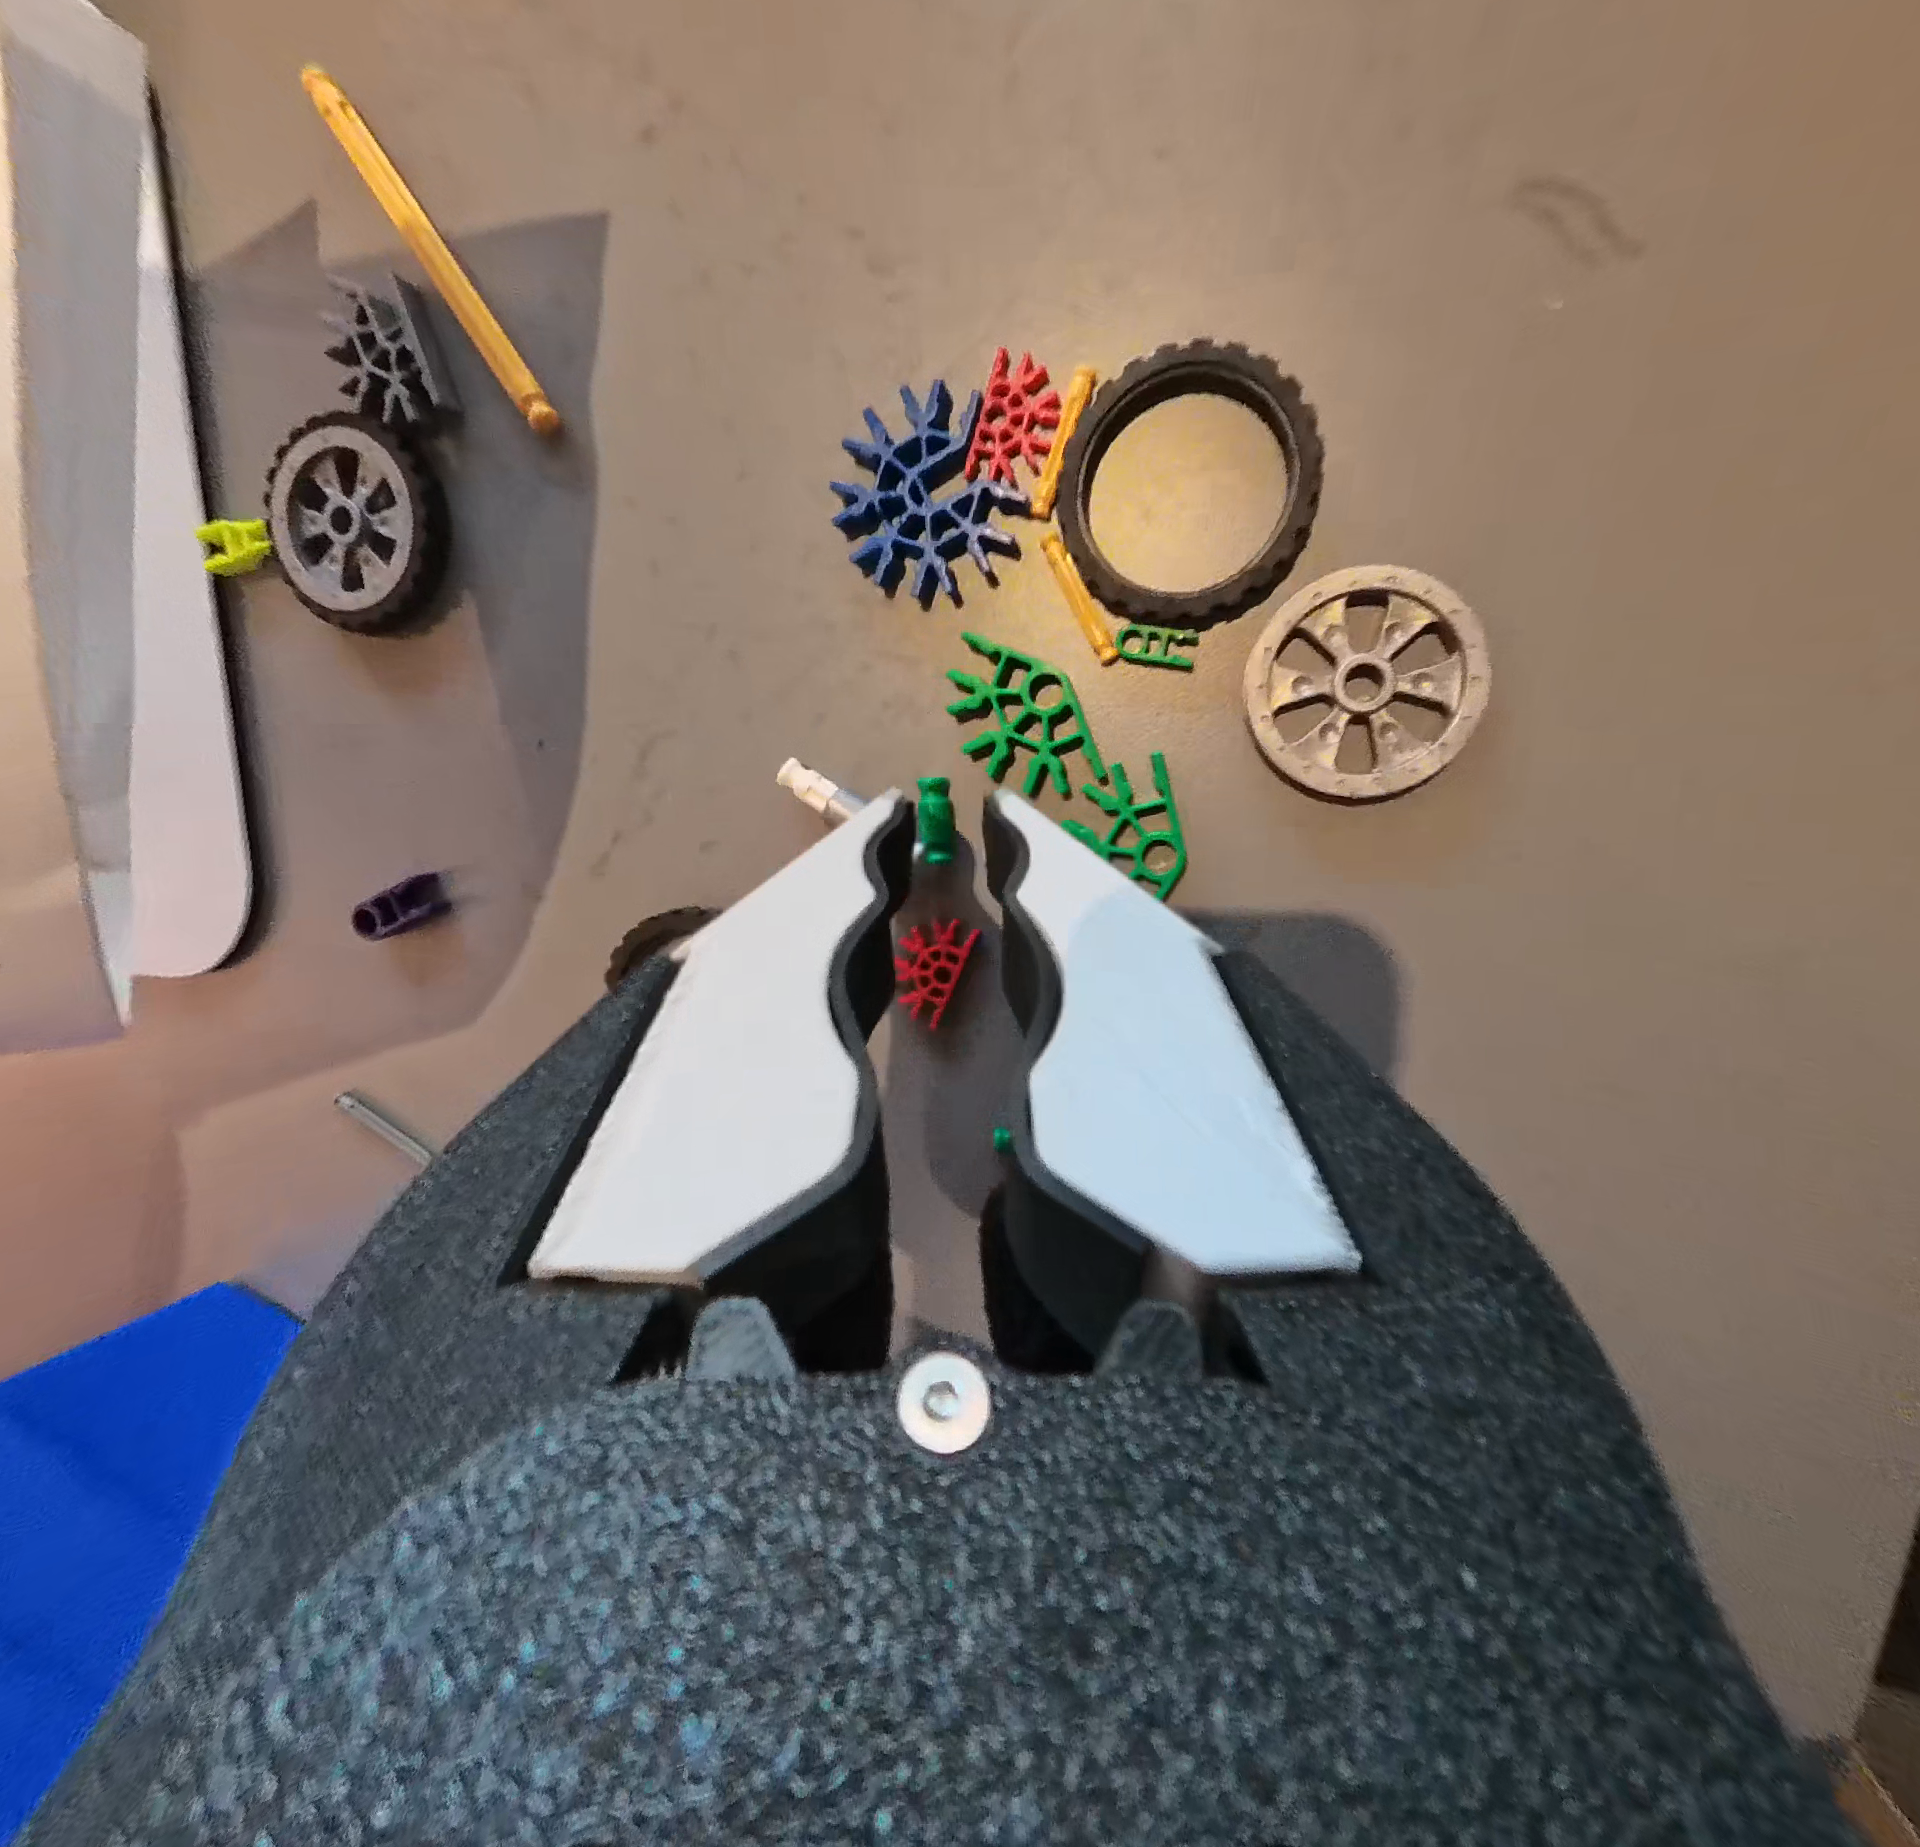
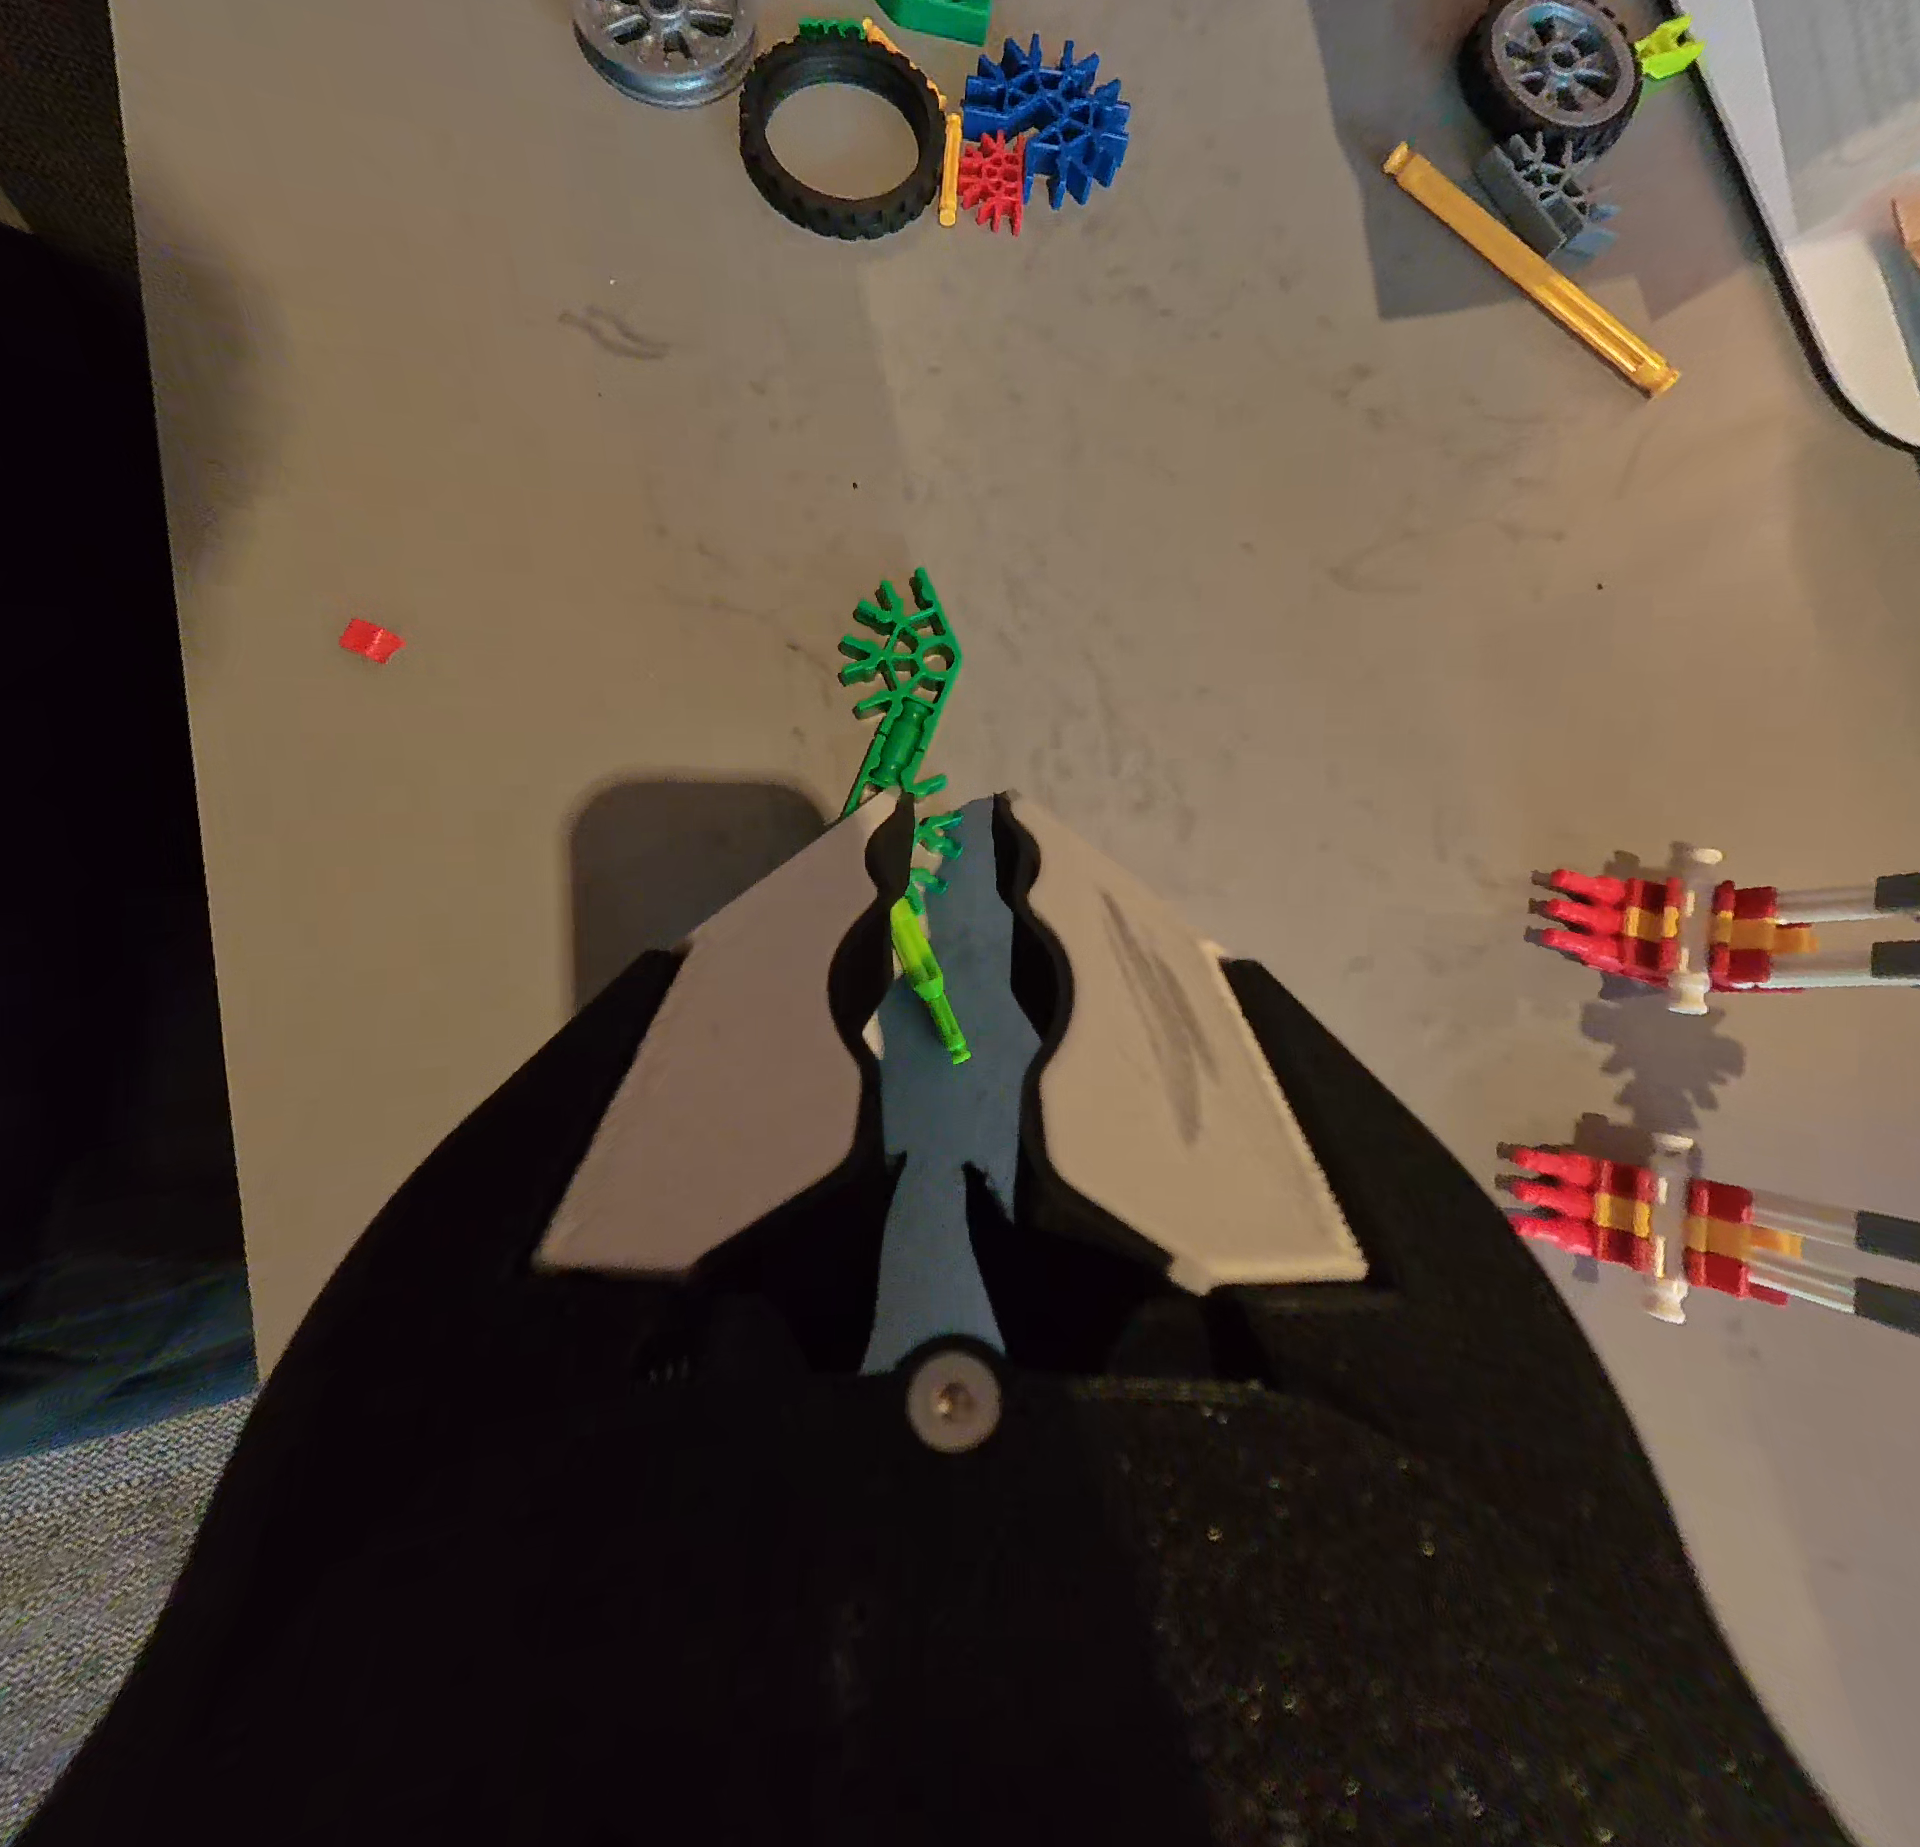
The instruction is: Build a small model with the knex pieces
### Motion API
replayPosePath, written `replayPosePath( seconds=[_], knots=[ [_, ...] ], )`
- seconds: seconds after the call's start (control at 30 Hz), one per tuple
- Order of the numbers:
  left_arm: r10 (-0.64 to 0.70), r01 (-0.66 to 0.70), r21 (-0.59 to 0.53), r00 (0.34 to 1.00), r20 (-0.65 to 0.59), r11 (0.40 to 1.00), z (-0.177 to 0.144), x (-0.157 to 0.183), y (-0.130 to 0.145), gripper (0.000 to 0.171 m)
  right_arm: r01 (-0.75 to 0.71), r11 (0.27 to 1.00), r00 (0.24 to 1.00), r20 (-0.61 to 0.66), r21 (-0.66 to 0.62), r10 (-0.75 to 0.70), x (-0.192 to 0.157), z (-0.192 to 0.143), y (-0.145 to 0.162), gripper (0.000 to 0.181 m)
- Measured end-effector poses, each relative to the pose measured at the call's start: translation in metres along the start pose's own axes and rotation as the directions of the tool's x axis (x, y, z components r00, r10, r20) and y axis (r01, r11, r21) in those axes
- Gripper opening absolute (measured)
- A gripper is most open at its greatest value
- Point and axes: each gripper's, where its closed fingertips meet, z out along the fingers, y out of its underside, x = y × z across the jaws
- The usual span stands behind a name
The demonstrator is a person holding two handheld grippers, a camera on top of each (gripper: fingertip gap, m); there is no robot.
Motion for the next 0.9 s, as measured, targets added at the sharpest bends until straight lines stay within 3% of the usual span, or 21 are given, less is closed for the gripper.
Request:
replayPosePath(
  seconds=[0.1, 0.5, 0.9],
  knots=[
    [-0.009, 0.009, -0.003, 1.000, -0.029, 1.000, 0.006, 0.003, 0.003, 0.006, -0.004, 1.000, 1.000, -0.003, 0.003, 0.004, 0.000, -0.002, 0.002, 0.015],
    [-0.029, 0.029, 0.026, 1.000, 0.009, 0.999, 0.004, -0.003, 0.000, 0.005, -0.015, 1.000, 1.000, -0.018, 0.025, 0.016, 0.005, -0.010, 0.005, 0.015],
    [0.049, -0.052, 0.093, 0.998, 0.045, 0.994, -0.004, 0.000, -0.043, 0.005, -0.022, 1.000, 1.000, 0.018, 0.017, 0.022, -0.002, -0.006, 0.006, 0.016]
  ],
)
